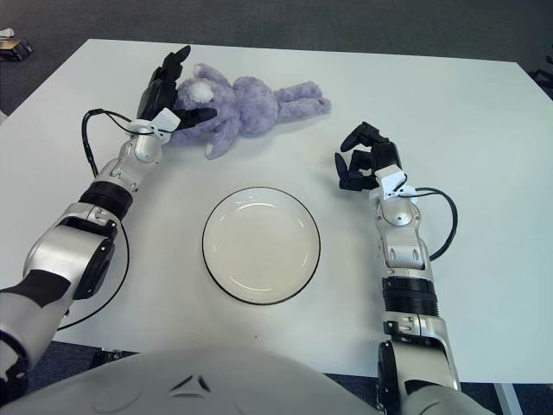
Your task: Put the doll into the plate.
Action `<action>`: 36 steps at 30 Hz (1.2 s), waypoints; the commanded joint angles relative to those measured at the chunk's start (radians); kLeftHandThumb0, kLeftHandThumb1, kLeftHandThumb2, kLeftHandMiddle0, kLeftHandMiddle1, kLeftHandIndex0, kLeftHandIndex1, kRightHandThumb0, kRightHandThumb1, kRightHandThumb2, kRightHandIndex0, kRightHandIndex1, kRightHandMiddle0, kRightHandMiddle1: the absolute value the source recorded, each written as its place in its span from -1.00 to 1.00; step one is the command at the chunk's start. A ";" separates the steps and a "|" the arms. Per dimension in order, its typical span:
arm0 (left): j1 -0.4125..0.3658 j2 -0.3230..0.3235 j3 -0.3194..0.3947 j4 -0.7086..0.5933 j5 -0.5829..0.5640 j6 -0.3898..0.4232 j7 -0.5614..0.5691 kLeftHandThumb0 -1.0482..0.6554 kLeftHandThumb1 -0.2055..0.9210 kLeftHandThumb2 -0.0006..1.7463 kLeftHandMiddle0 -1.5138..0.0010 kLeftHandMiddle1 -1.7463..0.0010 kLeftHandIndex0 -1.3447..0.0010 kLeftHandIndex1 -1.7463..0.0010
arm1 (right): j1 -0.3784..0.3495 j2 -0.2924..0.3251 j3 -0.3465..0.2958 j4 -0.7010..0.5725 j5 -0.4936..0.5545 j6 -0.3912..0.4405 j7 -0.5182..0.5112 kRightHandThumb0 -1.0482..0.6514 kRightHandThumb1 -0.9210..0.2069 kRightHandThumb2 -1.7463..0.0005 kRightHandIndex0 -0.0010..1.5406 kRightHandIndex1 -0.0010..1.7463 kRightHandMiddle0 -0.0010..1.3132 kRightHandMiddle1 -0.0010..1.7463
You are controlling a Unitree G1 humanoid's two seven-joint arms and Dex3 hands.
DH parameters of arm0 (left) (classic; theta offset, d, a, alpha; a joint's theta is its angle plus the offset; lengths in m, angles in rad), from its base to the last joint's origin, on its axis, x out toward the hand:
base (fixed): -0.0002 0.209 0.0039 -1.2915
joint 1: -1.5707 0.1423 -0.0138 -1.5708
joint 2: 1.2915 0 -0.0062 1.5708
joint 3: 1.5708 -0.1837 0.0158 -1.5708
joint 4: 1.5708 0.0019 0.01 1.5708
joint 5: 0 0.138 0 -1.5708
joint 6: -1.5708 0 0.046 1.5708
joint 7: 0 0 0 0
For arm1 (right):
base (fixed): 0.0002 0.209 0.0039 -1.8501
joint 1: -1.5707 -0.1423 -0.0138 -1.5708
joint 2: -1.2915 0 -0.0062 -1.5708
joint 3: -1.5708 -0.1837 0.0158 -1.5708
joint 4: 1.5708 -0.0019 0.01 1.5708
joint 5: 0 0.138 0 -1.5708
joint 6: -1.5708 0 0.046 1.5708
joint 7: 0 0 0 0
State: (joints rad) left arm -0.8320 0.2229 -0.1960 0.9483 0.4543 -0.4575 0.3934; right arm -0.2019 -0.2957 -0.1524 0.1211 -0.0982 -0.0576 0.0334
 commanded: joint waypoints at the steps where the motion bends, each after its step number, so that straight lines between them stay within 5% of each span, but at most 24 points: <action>1: -0.032 -0.006 -0.015 0.019 0.027 0.017 0.034 -0.99 0.89 -0.99 0.95 0.00 1.00 0.40 | 0.012 0.001 0.000 -0.020 -0.008 0.000 -0.014 -0.32 0.03 -0.47 0.42 1.00 -0.10 1.00; 12: -0.057 0.025 -0.106 0.039 0.130 0.083 0.020 -1.00 0.86 -0.99 0.99 0.02 1.00 0.55 | 0.022 0.001 0.003 -0.045 -0.001 0.020 -0.010 -0.33 0.05 -0.48 0.41 1.00 -0.08 1.00; 23: -0.079 0.072 -0.208 0.041 0.246 0.125 0.018 -1.00 0.92 -0.97 1.00 0.46 1.00 0.84 | 0.028 0.005 0.003 -0.075 0.004 0.052 -0.006 -0.32 -0.01 -0.44 0.40 1.00 -0.12 1.00; 36: -0.085 0.113 -0.255 0.020 0.259 0.110 -0.095 -1.00 0.93 -0.97 1.00 0.72 1.00 0.83 | 0.035 0.011 0.000 -0.104 0.007 0.082 -0.008 -0.32 0.00 -0.45 0.39 1.00 -0.11 1.00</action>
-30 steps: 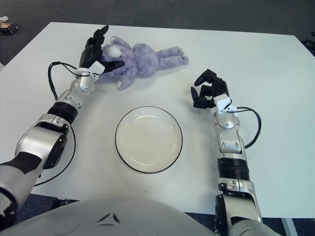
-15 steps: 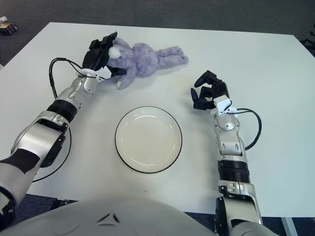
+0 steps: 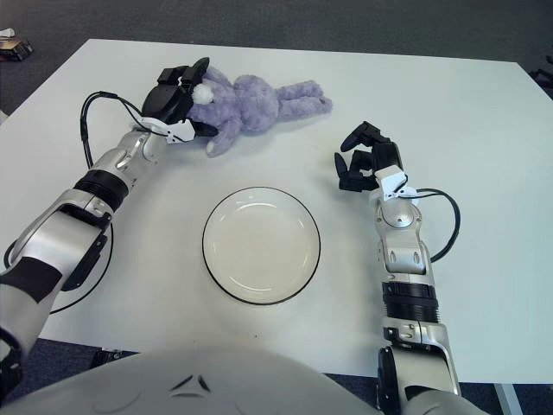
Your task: Put the doll into the plate.
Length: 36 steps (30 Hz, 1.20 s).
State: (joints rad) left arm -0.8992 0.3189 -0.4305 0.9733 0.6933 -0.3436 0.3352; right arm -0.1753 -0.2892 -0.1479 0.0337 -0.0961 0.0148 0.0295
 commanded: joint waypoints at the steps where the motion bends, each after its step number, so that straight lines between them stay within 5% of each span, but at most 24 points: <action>1: -0.019 0.020 -0.024 -0.006 0.021 -0.006 -0.045 -1.00 0.93 -0.97 1.00 0.73 1.00 0.82 | 0.009 0.004 -0.004 -0.017 0.004 0.010 -0.006 -0.32 0.01 -0.46 0.40 1.00 -0.11 1.00; 7: -0.027 0.040 -0.044 0.004 0.023 -0.039 -0.085 -1.00 0.92 -0.98 0.95 0.67 1.00 0.76 | 0.009 0.007 -0.003 -0.022 -0.007 0.014 -0.017 -0.33 0.06 -0.49 0.43 1.00 -0.08 1.00; 10: -0.031 0.047 -0.050 0.014 0.022 -0.055 -0.103 -1.00 0.89 -0.98 0.98 0.35 1.00 0.63 | 0.010 0.006 -0.002 -0.024 -0.007 0.016 -0.016 -0.33 0.06 -0.50 0.43 1.00 -0.07 1.00; 12: -0.037 0.051 -0.054 0.025 0.026 -0.061 -0.111 -0.79 0.83 -0.99 0.92 -0.14 1.00 0.31 | 0.011 0.005 -0.001 -0.025 -0.006 0.016 -0.014 -0.33 0.07 -0.50 0.42 1.00 -0.07 1.00; 14: -0.042 0.052 -0.058 0.036 0.029 -0.063 -0.113 -0.67 0.80 -0.99 0.86 -0.36 1.00 0.14 | 0.011 0.004 -0.001 -0.025 -0.005 0.017 -0.011 -0.33 0.07 -0.50 0.41 1.00 -0.07 1.00; 15: -0.046 0.052 -0.061 0.043 0.032 -0.061 -0.111 -0.55 0.79 -0.99 0.72 -0.51 1.00 -0.11 | 0.012 0.003 -0.002 -0.025 -0.002 0.017 -0.008 -0.33 0.07 -0.50 0.41 1.00 -0.07 1.00; 18: -0.053 0.050 -0.067 0.058 0.040 -0.056 -0.102 0.19 0.50 -0.39 0.43 -0.66 1.00 -0.58 | 0.012 0.002 -0.003 -0.024 0.002 0.018 -0.004 -0.33 0.07 -0.50 0.40 1.00 -0.07 1.00; 20: -0.056 0.048 -0.073 0.068 0.052 -0.045 -0.079 0.51 0.27 -0.02 0.30 -0.77 0.98 -0.83 | 0.012 0.002 -0.004 -0.023 0.004 0.016 -0.003 -0.33 0.06 -0.50 0.39 1.00 -0.07 1.00; 27: -0.048 0.036 -0.082 0.090 0.080 -0.017 0.055 0.25 -0.21 0.45 -0.07 -0.54 0.28 -0.99 | 0.016 -0.004 -0.008 -0.017 0.013 -0.001 0.012 -0.32 0.02 -0.46 0.37 1.00 -0.10 1.00; 36: -0.035 0.016 -0.080 0.115 0.082 -0.014 0.211 0.23 -0.44 0.71 -0.11 -0.77 0.19 -1.00 | 0.023 -0.013 -0.007 -0.020 -0.003 -0.010 0.012 -0.33 0.04 -0.48 0.41 1.00 -0.09 1.00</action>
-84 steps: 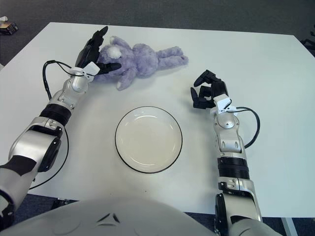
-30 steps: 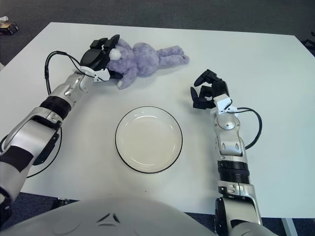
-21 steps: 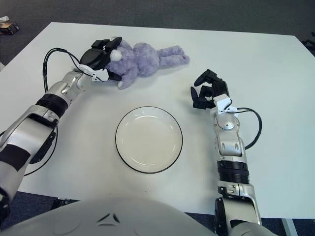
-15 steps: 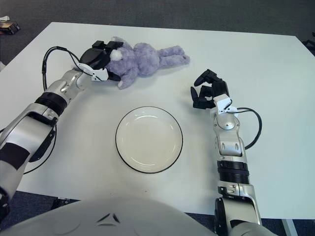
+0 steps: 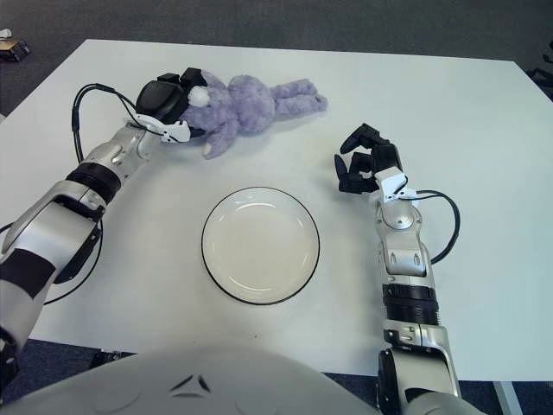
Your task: Put the doll into the plate.
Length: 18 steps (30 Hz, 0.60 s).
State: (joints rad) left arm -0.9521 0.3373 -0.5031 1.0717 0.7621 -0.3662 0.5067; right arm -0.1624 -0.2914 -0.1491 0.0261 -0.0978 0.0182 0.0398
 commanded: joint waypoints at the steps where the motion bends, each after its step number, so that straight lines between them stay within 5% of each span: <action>1: 0.019 -0.004 -0.007 0.019 0.012 0.009 0.047 0.23 -0.44 0.72 -0.10 -0.79 0.19 -1.00 | 0.011 -0.010 -0.006 -0.015 0.000 -0.011 0.002 -0.33 0.05 -0.48 0.41 1.00 -0.08 1.00; 18: 0.032 -0.037 -0.023 0.017 0.021 0.054 0.137 0.23 -0.57 0.82 -0.15 -0.82 0.10 -1.00 | 0.013 -0.032 -0.032 0.018 0.058 -0.013 0.072 -0.31 -0.04 -0.42 0.32 1.00 -0.14 1.00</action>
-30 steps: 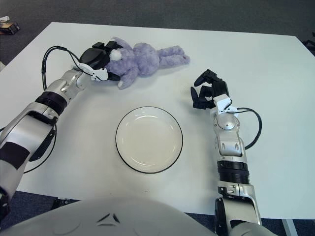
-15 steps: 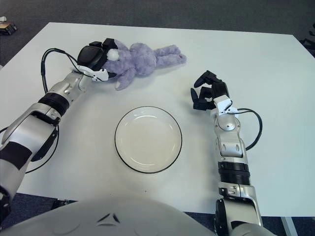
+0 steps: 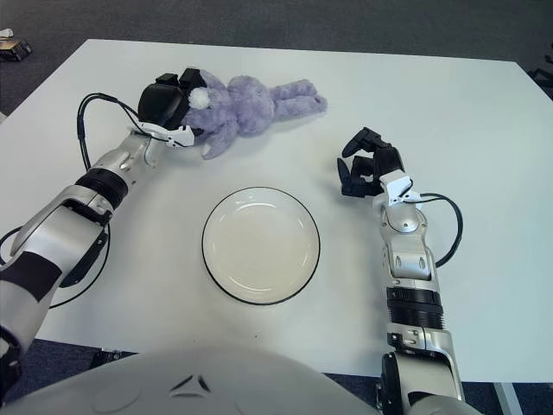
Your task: Put the doll into the plate.
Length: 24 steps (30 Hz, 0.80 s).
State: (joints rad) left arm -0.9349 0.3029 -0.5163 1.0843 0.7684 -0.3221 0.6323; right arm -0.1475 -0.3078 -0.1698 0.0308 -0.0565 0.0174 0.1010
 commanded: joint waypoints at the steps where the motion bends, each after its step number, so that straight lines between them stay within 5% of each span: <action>1: 0.014 -0.004 -0.011 0.005 0.015 0.011 0.013 0.23 -0.57 0.82 -0.15 -0.82 0.10 -1.00 | -0.004 -0.017 -0.013 0.018 0.018 -0.015 0.013 -0.31 -0.04 -0.42 0.32 1.00 -0.14 1.00; 15: 0.005 0.032 -0.103 -0.002 0.126 -0.020 0.150 0.23 -0.70 0.93 -0.19 -0.89 0.03 -1.00 | -0.122 -0.074 0.011 -0.116 0.009 0.134 0.082 -0.31 -0.01 -0.44 0.25 1.00 -0.12 1.00; 24: -0.073 0.068 -0.268 0.084 0.356 0.055 0.580 0.23 -0.62 0.91 -0.12 -0.98 0.09 -1.00 | -0.321 -0.134 0.033 -0.007 0.017 0.151 0.165 -0.28 -0.18 -0.30 0.14 1.00 -0.24 1.00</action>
State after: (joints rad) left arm -0.9533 0.3450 -0.7246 1.1257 1.0422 -0.2978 1.0671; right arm -0.3951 -0.4116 -0.1480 -0.0041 -0.0504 0.1546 0.2392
